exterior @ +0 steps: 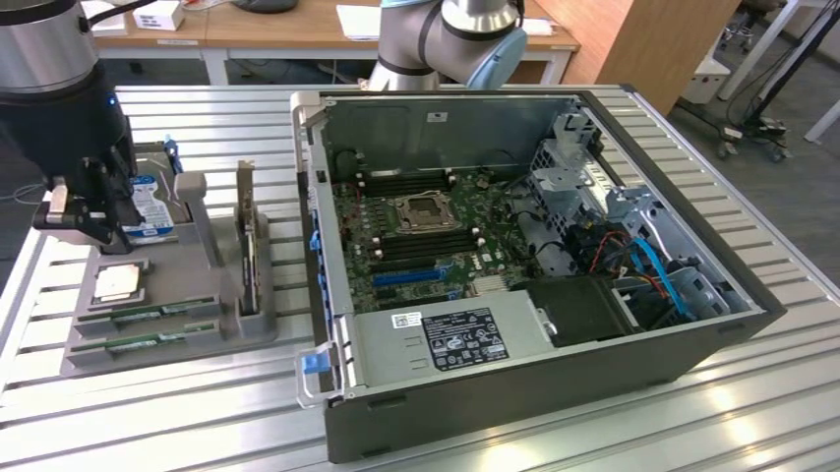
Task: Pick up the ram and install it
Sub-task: 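Pick up the ram and move it above insertion slot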
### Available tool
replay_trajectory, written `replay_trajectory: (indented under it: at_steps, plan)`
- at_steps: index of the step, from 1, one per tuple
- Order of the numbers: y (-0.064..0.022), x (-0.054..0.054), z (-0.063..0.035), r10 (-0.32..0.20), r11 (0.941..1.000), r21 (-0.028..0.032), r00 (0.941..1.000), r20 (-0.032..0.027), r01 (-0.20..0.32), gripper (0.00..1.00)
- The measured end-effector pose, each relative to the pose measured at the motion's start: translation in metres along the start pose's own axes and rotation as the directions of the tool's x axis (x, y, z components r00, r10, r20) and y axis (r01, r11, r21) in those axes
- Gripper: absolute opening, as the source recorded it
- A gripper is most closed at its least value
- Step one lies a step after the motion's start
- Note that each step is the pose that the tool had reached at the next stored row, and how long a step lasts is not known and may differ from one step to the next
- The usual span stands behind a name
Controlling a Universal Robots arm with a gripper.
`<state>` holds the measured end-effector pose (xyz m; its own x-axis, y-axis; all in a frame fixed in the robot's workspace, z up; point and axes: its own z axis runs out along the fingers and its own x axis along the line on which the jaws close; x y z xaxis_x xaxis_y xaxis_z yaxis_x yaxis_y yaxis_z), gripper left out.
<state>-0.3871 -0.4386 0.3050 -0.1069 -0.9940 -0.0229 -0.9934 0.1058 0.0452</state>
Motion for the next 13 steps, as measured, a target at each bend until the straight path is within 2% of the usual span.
replay_trajectory:
  at_steps: [8,13]
  plan:
    - [0.0000,0.0001,0.0002,0.000,1.0000,0.0003,1.0000,0.0004,0.000,0.42]
    - [-0.0005,0.0046,0.0000,0.000,1.0000,0.0002,1.0000,0.0003,0.000,0.42]
